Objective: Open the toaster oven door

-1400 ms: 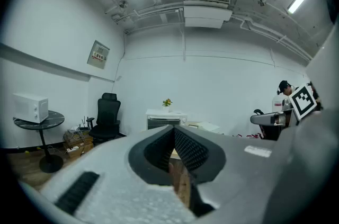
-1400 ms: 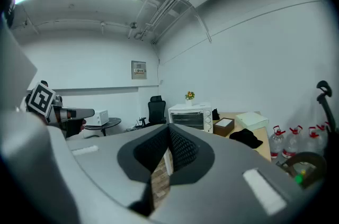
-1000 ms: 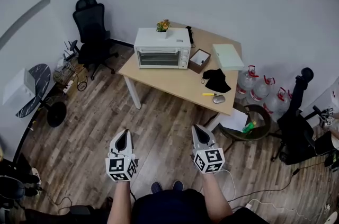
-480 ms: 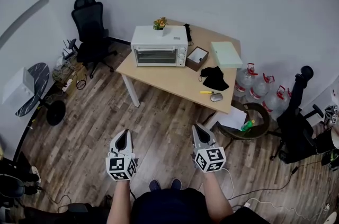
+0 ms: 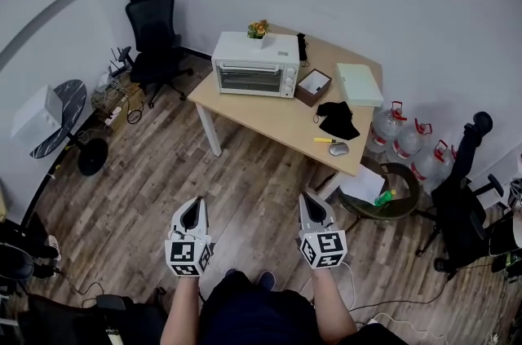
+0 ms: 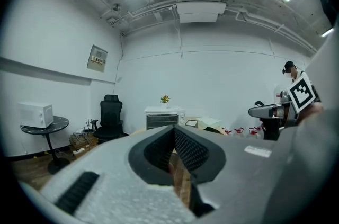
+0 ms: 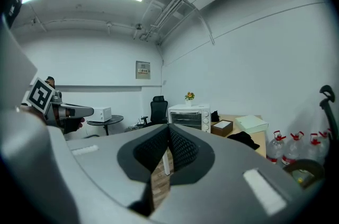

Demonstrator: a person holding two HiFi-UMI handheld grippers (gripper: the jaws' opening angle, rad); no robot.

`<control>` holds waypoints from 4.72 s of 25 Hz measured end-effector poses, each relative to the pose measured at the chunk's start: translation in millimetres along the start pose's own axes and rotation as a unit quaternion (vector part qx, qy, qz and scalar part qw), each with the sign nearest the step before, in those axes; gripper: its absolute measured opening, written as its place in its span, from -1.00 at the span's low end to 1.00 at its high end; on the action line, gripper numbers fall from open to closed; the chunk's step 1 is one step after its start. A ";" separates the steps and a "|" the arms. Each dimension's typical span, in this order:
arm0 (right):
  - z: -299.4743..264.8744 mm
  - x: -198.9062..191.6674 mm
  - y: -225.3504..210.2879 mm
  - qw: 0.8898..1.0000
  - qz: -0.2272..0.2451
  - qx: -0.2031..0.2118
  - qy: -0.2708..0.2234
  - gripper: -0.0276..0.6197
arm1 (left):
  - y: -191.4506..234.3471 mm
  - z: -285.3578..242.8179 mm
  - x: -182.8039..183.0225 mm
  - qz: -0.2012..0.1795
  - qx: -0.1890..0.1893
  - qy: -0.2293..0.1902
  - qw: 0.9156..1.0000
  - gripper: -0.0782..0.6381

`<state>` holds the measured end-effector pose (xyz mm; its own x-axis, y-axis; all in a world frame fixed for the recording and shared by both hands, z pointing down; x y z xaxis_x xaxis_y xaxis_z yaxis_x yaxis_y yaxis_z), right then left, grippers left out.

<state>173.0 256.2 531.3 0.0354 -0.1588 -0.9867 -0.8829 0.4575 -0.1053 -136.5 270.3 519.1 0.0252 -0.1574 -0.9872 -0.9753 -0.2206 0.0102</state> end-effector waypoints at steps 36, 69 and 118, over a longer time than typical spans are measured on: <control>-71.0 -8.8 -33.5 1.000 -0.016 0.011 0.001 -0.88 | 23.2 -69.5 2.5 -0.008 0.001 -0.021 1.000 -0.79; -185.9 -6.2 -46.1 0.999 -0.014 0.016 0.027 -0.88 | 82.6 -158.8 -7.8 0.017 0.001 0.016 1.000 -0.79; -320.7 16.6 -75.2 0.998 -0.016 -0.065 0.023 -0.88 | 149.5 -341.7 35.8 -0.005 -0.092 0.012 0.996 -0.79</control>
<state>89.9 -61.5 562.6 0.0449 -0.2135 -0.9759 -0.9347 0.3357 -0.1164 -206.5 -97.3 539.7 0.0411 -0.1764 -0.9835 -0.9182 -0.3948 0.0324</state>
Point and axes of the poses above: the fingertips, and each gripper's own axes: z backward along the fingers, y to its left, x out of its top, the point moved 7 cm from there along z, backward along the fingers, and after that the axes turned 5 degrees about x, right-handed, at the moved point
